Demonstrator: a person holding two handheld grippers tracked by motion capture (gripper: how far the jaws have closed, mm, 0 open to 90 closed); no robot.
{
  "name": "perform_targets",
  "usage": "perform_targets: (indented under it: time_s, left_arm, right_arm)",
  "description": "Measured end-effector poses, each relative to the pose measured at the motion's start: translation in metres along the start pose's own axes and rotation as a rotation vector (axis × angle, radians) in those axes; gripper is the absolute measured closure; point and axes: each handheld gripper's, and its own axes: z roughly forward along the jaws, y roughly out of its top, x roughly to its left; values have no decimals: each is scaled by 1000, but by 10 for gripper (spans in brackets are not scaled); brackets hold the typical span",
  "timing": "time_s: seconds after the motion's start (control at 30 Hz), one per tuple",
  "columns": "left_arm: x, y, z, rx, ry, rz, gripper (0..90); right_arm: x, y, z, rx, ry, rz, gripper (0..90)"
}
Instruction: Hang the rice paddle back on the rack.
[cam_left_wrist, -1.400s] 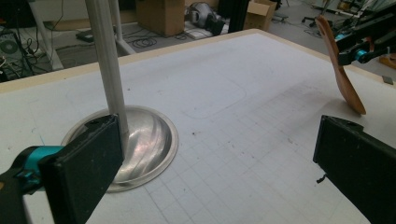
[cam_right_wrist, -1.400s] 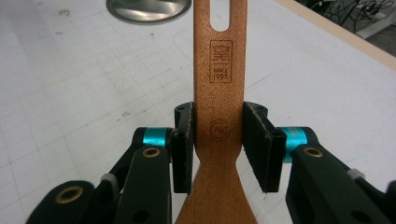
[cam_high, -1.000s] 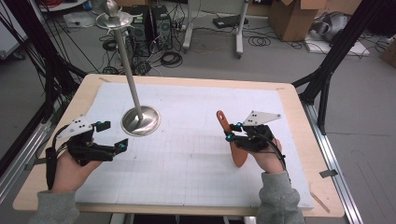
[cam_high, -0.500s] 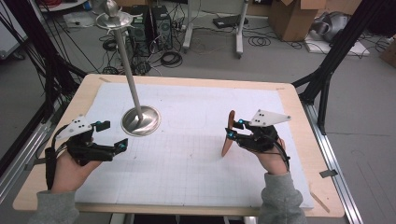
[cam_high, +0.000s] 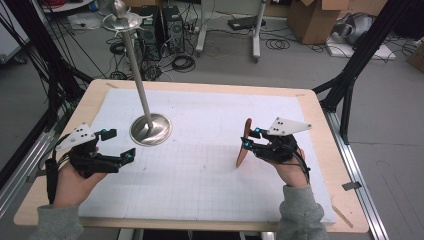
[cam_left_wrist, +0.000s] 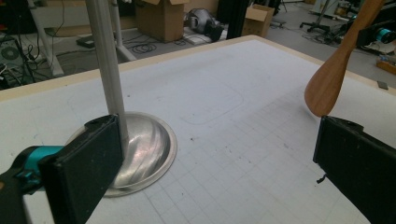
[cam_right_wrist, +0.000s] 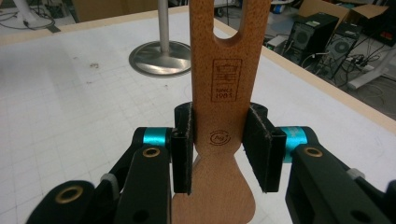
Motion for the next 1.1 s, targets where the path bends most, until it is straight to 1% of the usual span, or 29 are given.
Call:
perform_targets:
  time_s: [0.13,0.2,0.27,0.5,0.53,0.57,0.6,0.73,0.77,0.8,0.83,0.87,0.97,1.0,1.1]
  left_arm:
    - [1,1,-2,-8,0,-3,24]
    - [0,1,-4,-17,-3,-6,24]
    - [-1,1,-4,-22,-5,-4,24]
    - [-2,1,-3,-16,-4,3,24]
    - [-2,1,-2,-15,-5,1,24]
    - [-2,1,-2,-16,-5,0,24]
    - [-1,1,-3,-12,-4,2,24]
    - [-1,0,-3,-13,-2,-2,24]
    - [-1,0,-3,-14,-2,-2,24]
    - [-1,0,-3,-15,-2,-1,24]
    - [-1,0,-3,-13,-2,1,24]
    - [-2,0,-4,-14,-2,1,24]
    - [-1,0,-5,-15,0,-2,23]
    - [0,0,-5,-16,-1,-6,24]
    - [1,0,-6,-20,-4,-14,24]
  right_arm:
    - [0,0,-1,-18,6,12,647]
    - [0,0,-1,-35,24,26,646]
    - [0,1,1,-52,32,21,647]
    - [-4,5,8,-58,44,31,646]
    - [-6,8,8,-65,56,40,646]
    - [-6,8,8,-65,56,40,646]
    - [-6,12,8,-79,75,44,647]
    - [-3,22,10,-63,69,21,646]
    - [-3,22,10,-63,69,21,646]
    - [-4,26,11,-56,61,13,647]
    - [-4,26,11,-56,61,13,647]
    - [-5,32,13,-57,59,10,647]
    - [-6,36,13,-55,62,10,646]
    - [-7,40,14,-54,62,10,647]
    - [-9,45,15,-58,63,17,646]
